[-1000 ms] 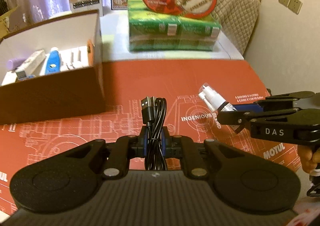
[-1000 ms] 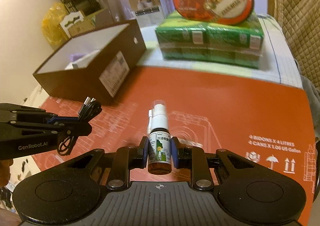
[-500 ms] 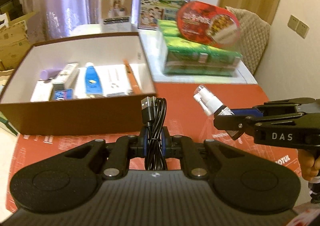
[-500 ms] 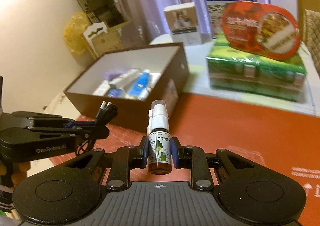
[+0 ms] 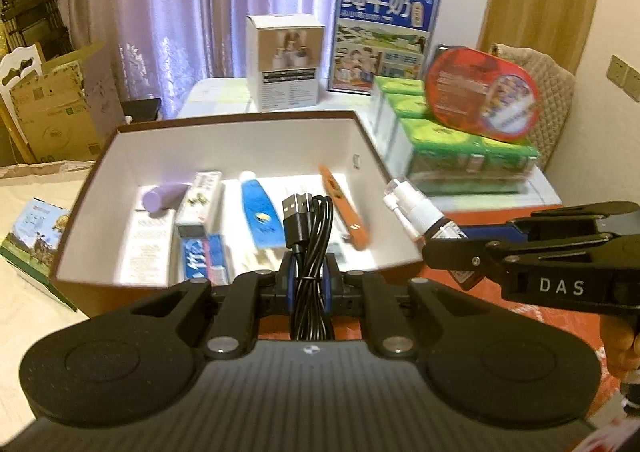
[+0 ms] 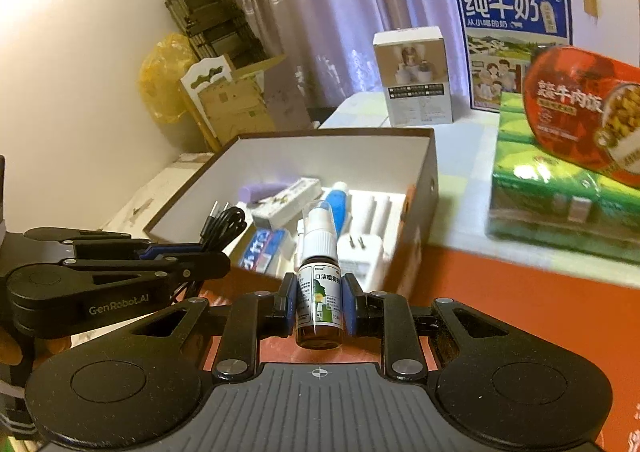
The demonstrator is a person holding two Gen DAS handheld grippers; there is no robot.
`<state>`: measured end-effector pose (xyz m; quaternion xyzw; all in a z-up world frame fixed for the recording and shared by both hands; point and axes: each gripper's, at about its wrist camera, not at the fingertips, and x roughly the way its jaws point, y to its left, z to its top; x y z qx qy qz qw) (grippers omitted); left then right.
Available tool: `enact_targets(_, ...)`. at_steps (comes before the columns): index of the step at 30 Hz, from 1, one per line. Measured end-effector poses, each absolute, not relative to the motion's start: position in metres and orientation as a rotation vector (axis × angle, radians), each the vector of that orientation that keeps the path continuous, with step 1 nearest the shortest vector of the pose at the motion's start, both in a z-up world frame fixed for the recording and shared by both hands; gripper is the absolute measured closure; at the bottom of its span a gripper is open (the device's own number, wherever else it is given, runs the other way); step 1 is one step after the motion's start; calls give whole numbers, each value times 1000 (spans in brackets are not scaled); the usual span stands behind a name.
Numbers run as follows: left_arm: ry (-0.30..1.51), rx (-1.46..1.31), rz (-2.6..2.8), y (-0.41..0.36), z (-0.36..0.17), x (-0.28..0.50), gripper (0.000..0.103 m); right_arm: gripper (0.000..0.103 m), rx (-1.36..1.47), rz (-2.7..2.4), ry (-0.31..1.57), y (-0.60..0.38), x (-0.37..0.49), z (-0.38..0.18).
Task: Organize rigid objects
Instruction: 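Carry the cable with the left gripper while the right gripper carries the spray bottle into the box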
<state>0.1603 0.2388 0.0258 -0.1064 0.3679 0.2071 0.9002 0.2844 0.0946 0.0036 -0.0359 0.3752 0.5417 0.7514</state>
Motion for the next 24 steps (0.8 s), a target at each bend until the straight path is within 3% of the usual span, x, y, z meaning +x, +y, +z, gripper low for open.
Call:
enact_targets(12,789,-198,438,305,23,191,93,83,-42,1097,851,161,305,0)
enact_targets(24,920,-234,411,364,-19,241,93,83,18,977,951,209,336,-18)
